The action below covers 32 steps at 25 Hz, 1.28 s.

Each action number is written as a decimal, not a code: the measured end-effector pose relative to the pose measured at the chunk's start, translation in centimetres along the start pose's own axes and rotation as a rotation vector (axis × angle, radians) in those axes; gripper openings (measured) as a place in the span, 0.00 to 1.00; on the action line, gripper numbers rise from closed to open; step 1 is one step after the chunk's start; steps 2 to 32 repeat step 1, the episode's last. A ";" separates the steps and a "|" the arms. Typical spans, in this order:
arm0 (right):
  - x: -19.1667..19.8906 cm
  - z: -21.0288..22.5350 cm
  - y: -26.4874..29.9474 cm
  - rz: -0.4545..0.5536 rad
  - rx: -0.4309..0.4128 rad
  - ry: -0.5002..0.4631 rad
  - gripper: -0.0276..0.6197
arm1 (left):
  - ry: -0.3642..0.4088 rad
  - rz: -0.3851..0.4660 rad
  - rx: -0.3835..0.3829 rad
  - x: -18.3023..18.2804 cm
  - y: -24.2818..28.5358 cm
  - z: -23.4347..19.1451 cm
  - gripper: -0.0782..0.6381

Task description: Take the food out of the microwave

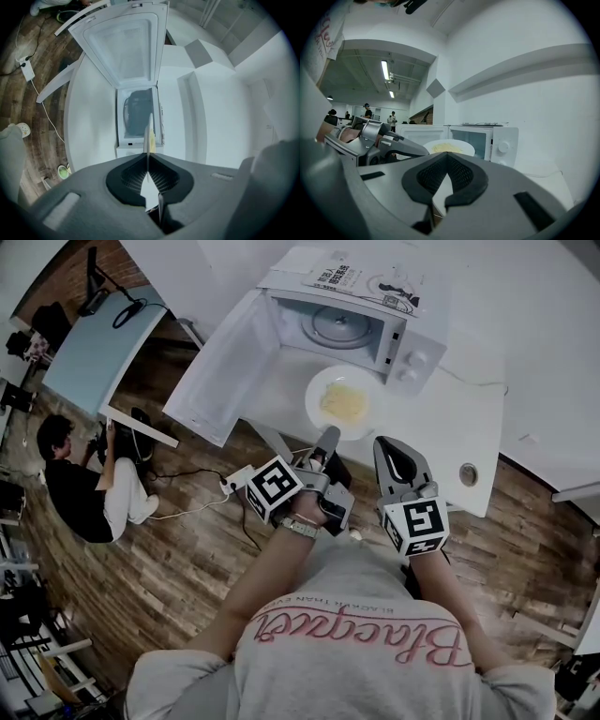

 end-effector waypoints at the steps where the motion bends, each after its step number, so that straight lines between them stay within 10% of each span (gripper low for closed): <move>1: 0.0 -0.1 -0.1 -0.001 -0.002 0.001 0.05 | 0.000 0.001 0.000 0.0 -0.1 0.1 0.13; 32: 0.0 -0.1 -0.1 -0.001 -0.002 0.001 0.05 | 0.000 0.001 0.000 0.0 -0.1 0.1 0.13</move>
Point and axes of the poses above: the fingertips, and each gripper's own axes: y forward along the fingers, z to its right, x out of its underside, the point moved 2 cm from there along -y, backward along the fingers, and after that the axes turned 7 degrees about z, right-handed, at the moved point
